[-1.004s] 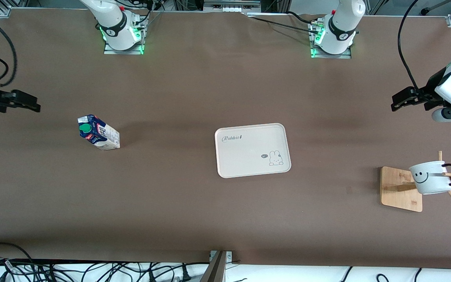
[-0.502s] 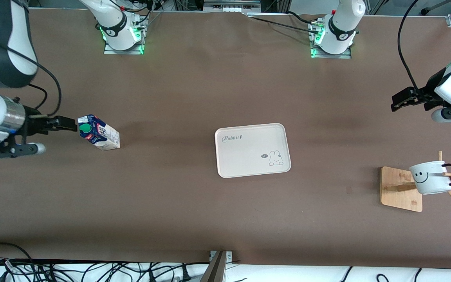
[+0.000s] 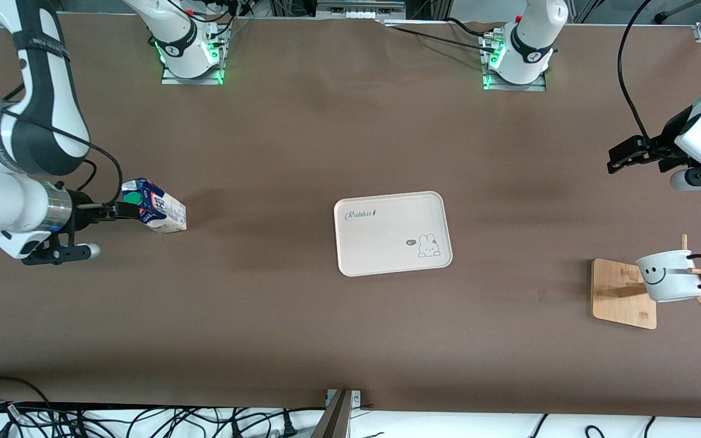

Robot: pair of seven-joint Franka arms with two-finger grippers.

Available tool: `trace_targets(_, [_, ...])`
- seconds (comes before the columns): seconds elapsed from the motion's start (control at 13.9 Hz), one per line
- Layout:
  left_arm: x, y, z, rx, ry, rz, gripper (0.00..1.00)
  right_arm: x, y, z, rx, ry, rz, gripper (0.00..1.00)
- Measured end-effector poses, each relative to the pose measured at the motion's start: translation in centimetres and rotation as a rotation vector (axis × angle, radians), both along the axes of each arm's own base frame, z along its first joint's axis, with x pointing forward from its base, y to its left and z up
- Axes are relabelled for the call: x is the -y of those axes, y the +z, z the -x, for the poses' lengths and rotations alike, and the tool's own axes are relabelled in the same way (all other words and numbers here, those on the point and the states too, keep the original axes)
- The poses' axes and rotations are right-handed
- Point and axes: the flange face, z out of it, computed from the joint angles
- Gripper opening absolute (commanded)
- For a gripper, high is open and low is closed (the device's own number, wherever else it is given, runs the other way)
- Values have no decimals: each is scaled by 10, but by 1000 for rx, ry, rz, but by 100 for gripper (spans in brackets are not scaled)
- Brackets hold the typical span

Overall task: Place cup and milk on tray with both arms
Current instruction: 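Reach the right gripper down to the milk carton and grasp it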

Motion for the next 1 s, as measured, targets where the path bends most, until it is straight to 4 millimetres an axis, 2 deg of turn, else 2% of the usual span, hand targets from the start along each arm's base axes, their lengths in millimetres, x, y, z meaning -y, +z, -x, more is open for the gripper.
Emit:
trace_targets(0.36, [0, -1, 0, -1, 0, 0, 100, 1, -31, 6, -4, 11, -2, 100])
trace_targets(1.0, [0, -1, 0, -1, 0, 0, 100, 2, -41, 35, -3, 23, -4, 100])
